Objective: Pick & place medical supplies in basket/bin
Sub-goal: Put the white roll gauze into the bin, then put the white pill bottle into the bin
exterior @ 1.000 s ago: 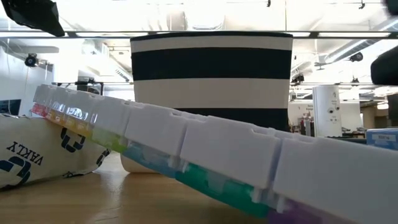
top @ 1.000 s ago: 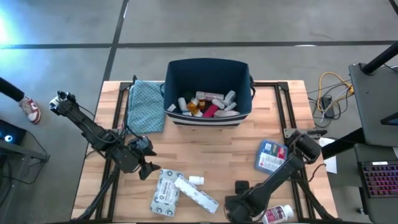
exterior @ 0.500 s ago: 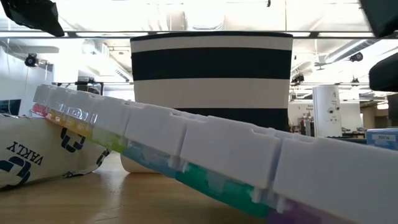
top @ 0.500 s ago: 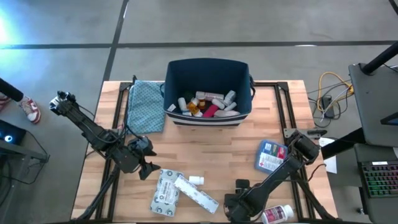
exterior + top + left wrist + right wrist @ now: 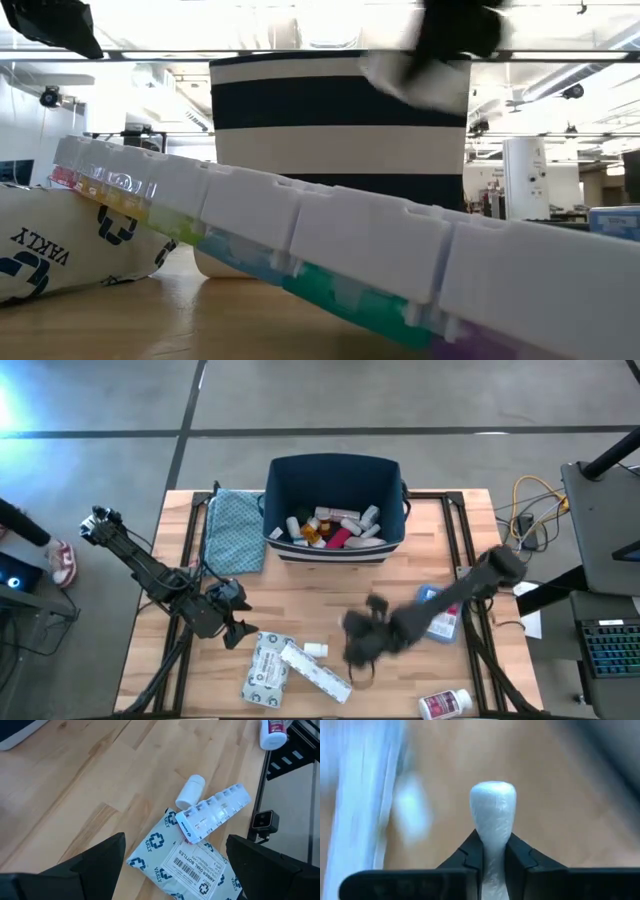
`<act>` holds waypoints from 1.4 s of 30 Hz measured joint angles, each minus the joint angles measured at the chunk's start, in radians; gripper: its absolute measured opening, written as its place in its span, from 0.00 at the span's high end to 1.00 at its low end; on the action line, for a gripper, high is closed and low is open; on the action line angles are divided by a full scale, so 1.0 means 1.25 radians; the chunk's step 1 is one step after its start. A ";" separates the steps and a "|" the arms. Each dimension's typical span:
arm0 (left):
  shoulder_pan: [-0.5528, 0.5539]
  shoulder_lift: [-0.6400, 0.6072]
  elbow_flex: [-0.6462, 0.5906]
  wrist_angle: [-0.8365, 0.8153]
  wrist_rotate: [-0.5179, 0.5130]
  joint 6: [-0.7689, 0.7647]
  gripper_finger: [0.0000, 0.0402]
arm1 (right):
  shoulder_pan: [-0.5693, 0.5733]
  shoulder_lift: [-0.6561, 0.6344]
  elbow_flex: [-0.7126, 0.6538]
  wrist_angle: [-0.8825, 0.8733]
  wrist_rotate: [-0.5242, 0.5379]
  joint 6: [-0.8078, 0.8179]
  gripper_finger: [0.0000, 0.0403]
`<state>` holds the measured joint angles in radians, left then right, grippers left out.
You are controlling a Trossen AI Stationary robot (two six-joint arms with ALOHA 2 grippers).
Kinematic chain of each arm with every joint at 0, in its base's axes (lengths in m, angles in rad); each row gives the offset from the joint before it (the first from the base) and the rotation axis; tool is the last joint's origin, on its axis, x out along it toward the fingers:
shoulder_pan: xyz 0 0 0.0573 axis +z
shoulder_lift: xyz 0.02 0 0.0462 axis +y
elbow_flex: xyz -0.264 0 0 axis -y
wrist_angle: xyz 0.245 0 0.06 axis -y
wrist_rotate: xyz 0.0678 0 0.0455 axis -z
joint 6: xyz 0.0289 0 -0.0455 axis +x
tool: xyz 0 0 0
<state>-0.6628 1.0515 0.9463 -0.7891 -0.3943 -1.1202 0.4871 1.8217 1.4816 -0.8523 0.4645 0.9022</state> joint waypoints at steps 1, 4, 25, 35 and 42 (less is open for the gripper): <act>0.000 0.000 0.001 0.000 0.000 0.000 0.19 | -0.022 -0.033 0.009 0.007 0.043 -0.016 0.91; 0.000 0.000 0.002 0.000 0.000 0.000 0.19 | -0.082 -0.116 0.046 0.097 0.159 -0.143 0.90; 0.001 0.000 0.003 0.024 -0.050 -0.036 0.19 | -0.581 -0.039 0.341 -0.120 -0.245 -0.506 0.37; 0.001 -0.001 0.003 0.015 -0.095 -0.033 0.19 | -0.293 -0.033 0.455 -0.514 -0.097 -0.669 0.27; 0.002 -0.006 0.003 0.014 -0.133 0.002 0.19 | -0.035 -0.031 0.353 -0.569 -0.105 -0.459 0.27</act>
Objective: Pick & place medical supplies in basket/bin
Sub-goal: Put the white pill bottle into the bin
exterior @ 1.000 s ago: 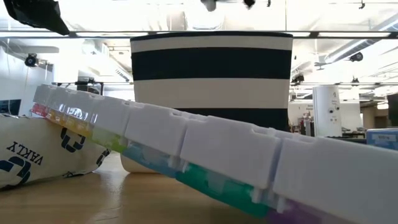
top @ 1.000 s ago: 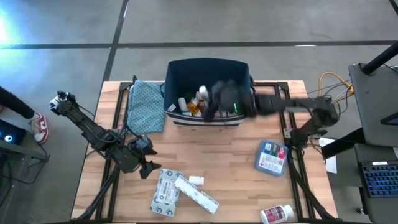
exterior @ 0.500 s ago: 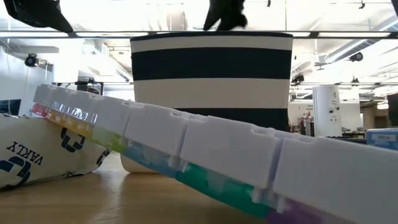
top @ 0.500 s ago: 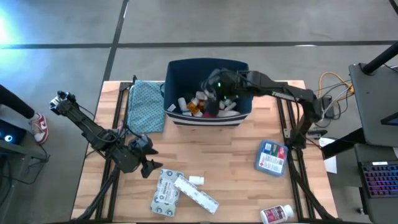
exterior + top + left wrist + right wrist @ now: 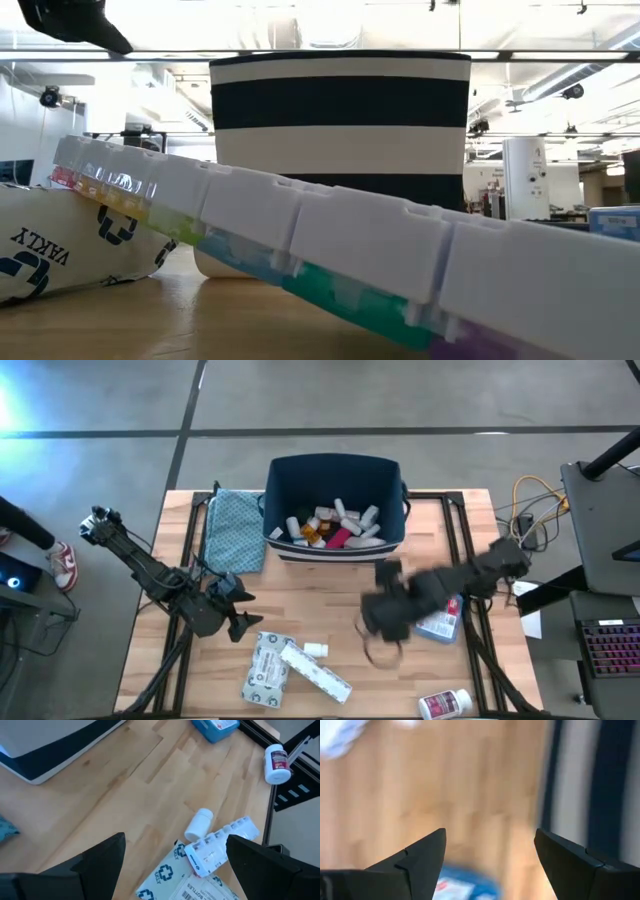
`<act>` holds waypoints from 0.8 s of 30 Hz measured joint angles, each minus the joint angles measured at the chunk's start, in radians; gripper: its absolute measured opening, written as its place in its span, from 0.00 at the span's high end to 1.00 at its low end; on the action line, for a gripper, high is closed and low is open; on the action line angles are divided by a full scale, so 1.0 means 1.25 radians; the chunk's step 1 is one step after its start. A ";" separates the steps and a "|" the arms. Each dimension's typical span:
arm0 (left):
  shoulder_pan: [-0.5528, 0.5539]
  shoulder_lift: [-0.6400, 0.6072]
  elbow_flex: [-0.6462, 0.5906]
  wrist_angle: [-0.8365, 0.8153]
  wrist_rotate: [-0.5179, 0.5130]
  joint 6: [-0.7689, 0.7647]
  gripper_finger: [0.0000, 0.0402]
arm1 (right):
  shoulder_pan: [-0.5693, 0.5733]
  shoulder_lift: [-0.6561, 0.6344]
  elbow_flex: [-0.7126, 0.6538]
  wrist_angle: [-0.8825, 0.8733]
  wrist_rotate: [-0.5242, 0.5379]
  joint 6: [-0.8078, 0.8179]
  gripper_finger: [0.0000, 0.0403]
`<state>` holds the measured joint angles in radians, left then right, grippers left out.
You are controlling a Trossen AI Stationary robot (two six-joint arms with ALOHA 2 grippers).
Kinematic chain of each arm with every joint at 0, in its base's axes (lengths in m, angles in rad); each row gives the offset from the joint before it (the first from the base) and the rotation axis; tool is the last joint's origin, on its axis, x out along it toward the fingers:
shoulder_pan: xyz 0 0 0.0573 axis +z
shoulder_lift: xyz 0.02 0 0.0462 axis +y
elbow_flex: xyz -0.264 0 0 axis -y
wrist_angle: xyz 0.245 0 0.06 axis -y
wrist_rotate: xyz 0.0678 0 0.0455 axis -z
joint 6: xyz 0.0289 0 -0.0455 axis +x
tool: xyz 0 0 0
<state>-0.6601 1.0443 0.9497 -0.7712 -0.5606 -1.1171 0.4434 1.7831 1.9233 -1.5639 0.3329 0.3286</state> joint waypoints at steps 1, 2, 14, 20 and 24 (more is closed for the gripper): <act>0.000 0.000 0.000 -0.001 0.000 0.002 0.19 | 0.032 0.002 -0.016 -0.001 -0.016 0.037 0.27; 0.000 0.000 0.000 -0.003 0.000 0.002 0.19 | 0.065 0.003 -0.033 -0.003 -0.040 0.075 0.27; 0.000 0.000 0.000 -0.002 0.003 0.040 0.19 | 0.378 0.005 -0.228 0.125 -0.290 0.420 0.18; 0.000 0.000 0.000 -0.002 0.005 0.034 0.19 | 0.462 0.005 -0.286 0.314 -0.326 0.520 0.11; 0.000 0.000 0.000 -0.002 0.005 0.032 0.19 | 0.485 0.020 -0.312 0.364 -0.330 0.566 0.09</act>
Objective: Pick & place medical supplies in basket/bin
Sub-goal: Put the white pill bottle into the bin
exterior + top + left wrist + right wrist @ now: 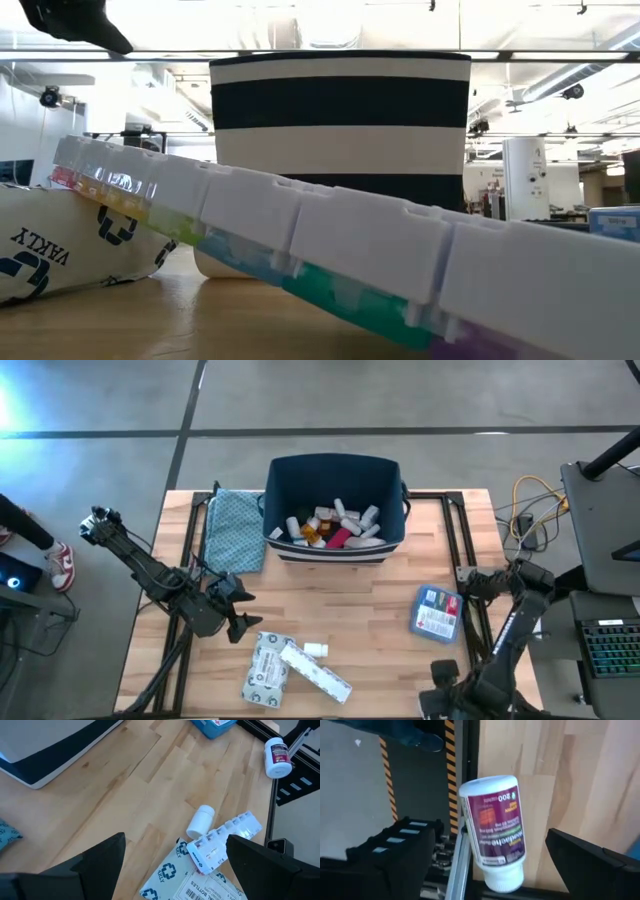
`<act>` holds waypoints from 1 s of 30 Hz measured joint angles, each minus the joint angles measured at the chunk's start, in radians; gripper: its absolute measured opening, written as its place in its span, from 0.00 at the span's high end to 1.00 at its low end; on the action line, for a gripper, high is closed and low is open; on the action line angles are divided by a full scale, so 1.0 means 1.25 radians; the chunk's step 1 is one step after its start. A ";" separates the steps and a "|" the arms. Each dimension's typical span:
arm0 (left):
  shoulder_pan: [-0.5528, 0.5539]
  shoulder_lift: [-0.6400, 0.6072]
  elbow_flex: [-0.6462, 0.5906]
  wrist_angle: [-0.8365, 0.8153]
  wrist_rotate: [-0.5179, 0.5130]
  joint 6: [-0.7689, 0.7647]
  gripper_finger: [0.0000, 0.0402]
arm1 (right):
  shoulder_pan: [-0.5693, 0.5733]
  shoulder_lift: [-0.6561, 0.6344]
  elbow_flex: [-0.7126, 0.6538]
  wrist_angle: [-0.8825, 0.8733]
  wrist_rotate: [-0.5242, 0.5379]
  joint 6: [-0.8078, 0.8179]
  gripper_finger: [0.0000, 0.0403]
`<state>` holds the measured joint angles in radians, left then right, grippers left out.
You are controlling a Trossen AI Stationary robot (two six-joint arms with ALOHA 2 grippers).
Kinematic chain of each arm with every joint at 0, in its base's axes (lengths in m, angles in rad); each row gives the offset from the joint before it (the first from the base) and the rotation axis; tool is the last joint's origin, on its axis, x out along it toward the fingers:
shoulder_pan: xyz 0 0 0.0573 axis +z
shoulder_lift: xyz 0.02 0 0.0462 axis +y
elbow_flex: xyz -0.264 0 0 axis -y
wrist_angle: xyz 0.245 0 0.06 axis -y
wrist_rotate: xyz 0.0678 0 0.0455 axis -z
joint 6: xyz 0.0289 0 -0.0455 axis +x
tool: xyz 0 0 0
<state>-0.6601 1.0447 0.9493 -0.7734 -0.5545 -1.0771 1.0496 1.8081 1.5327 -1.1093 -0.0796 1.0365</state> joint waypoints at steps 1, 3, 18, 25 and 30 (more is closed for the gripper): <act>0.000 0.000 0.000 0.000 0.001 -0.001 0.19 | 0.002 0.007 -0.003 0.008 0.000 0.005 0.09; 0.000 0.000 0.000 0.000 0.001 -0.003 0.19 | 0.005 0.025 -0.006 0.022 0.000 0.017 0.08; 0.000 0.000 -0.001 0.002 0.002 -0.034 0.19 | 0.020 0.196 -0.005 -0.047 -0.070 0.088 0.08; 0.000 0.000 -0.001 0.003 0.002 -0.035 0.19 | 0.021 0.218 -0.005 -0.049 -0.058 0.011 0.09; 0.000 0.000 -0.001 0.004 0.002 -0.035 0.19 | 0.017 0.226 -0.010 -0.042 -0.013 -0.024 0.09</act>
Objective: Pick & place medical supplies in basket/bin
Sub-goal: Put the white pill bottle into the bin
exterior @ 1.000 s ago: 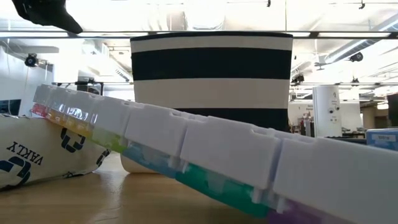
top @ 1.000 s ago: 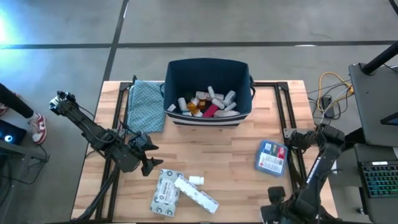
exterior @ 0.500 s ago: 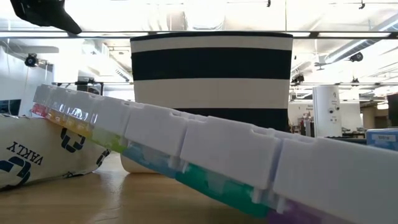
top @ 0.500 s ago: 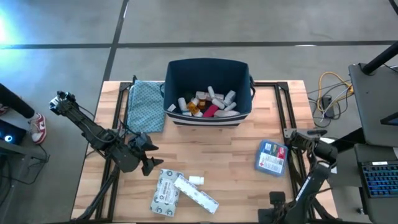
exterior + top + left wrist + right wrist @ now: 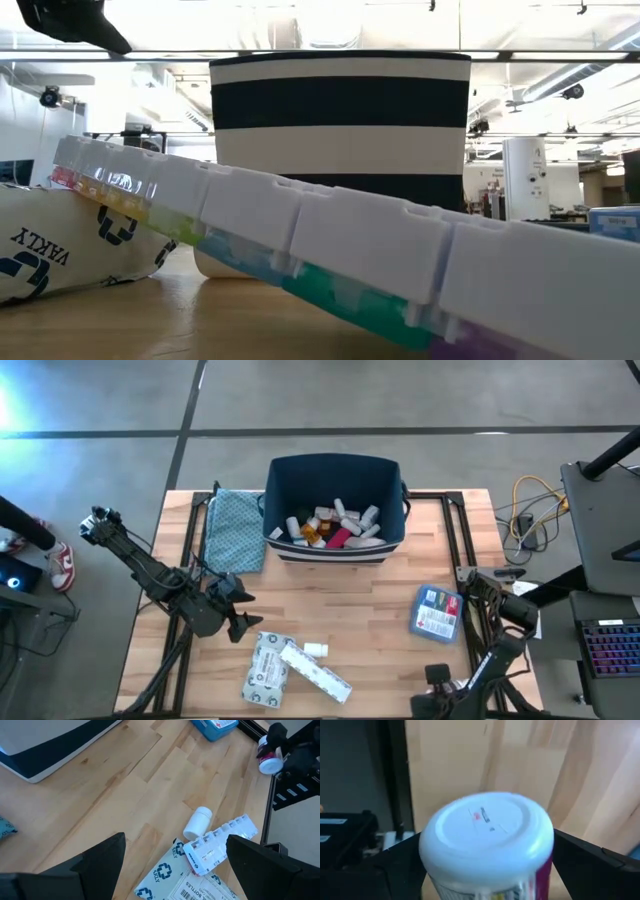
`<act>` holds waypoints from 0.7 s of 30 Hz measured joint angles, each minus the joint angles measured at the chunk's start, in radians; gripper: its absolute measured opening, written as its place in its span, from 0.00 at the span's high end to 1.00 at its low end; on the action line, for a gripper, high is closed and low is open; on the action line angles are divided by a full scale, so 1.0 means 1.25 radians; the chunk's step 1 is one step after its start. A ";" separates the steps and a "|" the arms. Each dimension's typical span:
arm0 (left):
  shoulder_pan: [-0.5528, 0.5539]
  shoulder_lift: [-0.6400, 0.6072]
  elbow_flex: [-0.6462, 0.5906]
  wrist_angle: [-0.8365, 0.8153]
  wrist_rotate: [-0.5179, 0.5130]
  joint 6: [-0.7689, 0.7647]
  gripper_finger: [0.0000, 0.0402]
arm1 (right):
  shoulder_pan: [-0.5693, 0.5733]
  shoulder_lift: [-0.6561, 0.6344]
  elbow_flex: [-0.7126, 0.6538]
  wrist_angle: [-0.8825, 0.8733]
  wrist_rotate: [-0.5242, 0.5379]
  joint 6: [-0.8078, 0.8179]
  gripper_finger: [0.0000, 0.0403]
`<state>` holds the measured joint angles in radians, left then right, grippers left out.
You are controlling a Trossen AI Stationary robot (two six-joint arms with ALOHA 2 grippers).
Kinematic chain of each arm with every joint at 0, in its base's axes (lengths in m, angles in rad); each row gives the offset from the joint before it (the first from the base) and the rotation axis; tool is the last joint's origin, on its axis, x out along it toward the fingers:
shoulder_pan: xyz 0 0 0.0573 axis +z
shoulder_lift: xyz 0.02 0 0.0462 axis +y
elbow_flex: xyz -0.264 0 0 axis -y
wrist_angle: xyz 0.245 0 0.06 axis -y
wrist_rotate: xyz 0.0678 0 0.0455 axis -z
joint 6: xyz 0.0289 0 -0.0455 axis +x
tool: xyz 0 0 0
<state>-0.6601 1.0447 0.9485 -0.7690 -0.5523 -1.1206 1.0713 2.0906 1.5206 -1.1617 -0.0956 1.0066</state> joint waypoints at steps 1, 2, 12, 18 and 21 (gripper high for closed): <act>0.000 0.000 0.000 0.000 0.000 0.000 0.19 | -0.003 0.000 -0.002 0.002 0.012 -0.010 0.09; 0.000 0.000 0.000 0.000 0.000 0.000 0.19 | -0.008 0.000 -0.005 0.006 0.023 -0.016 0.09; 0.000 0.000 0.001 0.007 0.000 -0.001 0.19 | -0.069 -0.005 -0.031 0.012 0.080 -0.005 0.29; 0.000 0.000 0.001 0.007 0.002 -0.015 0.19 | -0.059 -0.020 -0.031 0.009 0.028 0.046 0.34; 0.000 0.000 0.001 0.006 0.003 -0.015 0.19 | -0.060 -0.047 -0.031 -0.020 0.024 0.091 0.30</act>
<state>-0.6601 1.0447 0.9497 -0.7612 -0.5486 -1.1397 0.9966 2.0314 1.4822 -1.1873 -0.0661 1.1199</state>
